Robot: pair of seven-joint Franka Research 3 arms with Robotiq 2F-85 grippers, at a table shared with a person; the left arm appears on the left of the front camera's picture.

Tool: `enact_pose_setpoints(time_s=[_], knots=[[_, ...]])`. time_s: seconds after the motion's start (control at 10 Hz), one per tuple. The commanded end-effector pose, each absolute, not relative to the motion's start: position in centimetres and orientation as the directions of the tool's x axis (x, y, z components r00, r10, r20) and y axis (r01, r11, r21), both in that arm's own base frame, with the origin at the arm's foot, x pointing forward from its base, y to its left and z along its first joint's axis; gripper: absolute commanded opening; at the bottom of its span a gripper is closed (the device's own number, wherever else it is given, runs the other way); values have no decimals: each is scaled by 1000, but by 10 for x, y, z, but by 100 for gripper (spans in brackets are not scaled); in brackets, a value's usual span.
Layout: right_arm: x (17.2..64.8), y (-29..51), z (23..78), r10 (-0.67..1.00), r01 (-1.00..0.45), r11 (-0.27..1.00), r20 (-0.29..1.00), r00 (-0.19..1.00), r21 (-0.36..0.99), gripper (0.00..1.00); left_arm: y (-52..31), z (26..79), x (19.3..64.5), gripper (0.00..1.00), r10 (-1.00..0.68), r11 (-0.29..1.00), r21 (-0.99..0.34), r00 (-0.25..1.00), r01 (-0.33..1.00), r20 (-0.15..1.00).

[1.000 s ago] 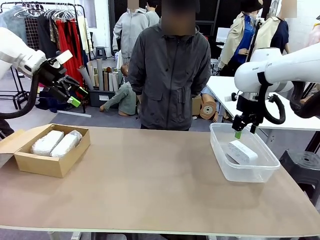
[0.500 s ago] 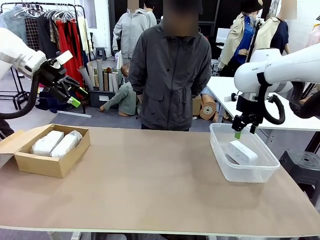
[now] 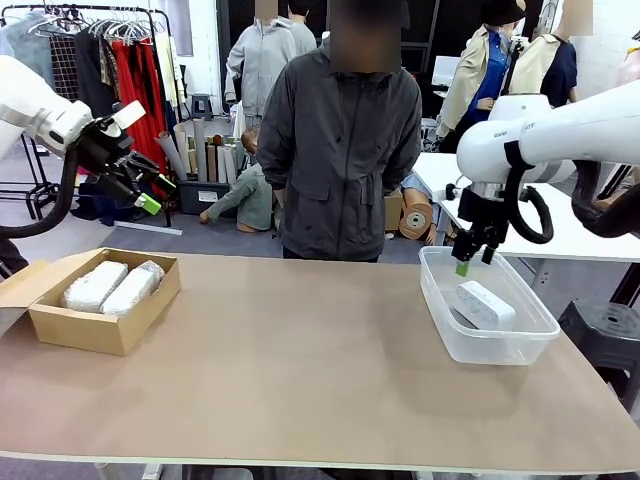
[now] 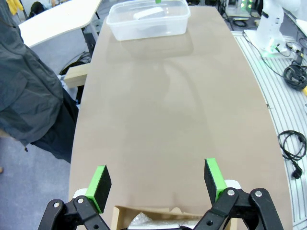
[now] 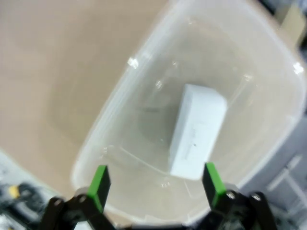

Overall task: Separate and place wrapped and unwrapped clocks.
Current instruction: If the picked Digital clock is wrapped, place it in the Package Box ; if not, place it in the Organizing box.

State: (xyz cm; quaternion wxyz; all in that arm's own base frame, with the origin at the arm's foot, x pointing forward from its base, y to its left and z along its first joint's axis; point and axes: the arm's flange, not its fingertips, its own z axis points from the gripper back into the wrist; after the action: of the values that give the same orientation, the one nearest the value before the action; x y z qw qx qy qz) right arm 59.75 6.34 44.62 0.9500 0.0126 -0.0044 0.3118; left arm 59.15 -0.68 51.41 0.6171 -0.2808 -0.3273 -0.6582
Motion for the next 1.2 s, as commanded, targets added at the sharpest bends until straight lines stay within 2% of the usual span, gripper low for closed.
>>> enact_pose_setpoints(time_s=[0.0,0.1,0.3,0.5,0.6,0.8,1.0,1.1], knots=[[586,62,479,723,-736,672,137,677,88,100,-6,515,589,100,-630,-30,83,-83,996,772],[582,64,497,752,-774,626,189,631,91,100,-6,515,589,100,-630,-30,83,-83,996,772],[573,69,535,789,-834,552,324,522,0,100,-6,515,589,100,-630,-30,83,-83,996,772],[570,61,562,839,-909,414,401,367,-34,100,-6,515,589,100,-630,-30,83,-83,996,772],[567,51,576,837,-952,308,476,269,-4,100,-6,515,589,100,-630,-30,83,-83,996,772],[559,29,586,816,-985,146,574,69,-90,100,-6,515,589,100,-630,-30,83,-83,996,772],[551,14,594,756,-982,82,653,-48,-167,100,-6,515,589,100,-630,-30,83,-83,996,772],[548,3,601,729,-987,58,682,-59,-148,100,-6,515,589,100,-630,-30,83,-83,996,772]])
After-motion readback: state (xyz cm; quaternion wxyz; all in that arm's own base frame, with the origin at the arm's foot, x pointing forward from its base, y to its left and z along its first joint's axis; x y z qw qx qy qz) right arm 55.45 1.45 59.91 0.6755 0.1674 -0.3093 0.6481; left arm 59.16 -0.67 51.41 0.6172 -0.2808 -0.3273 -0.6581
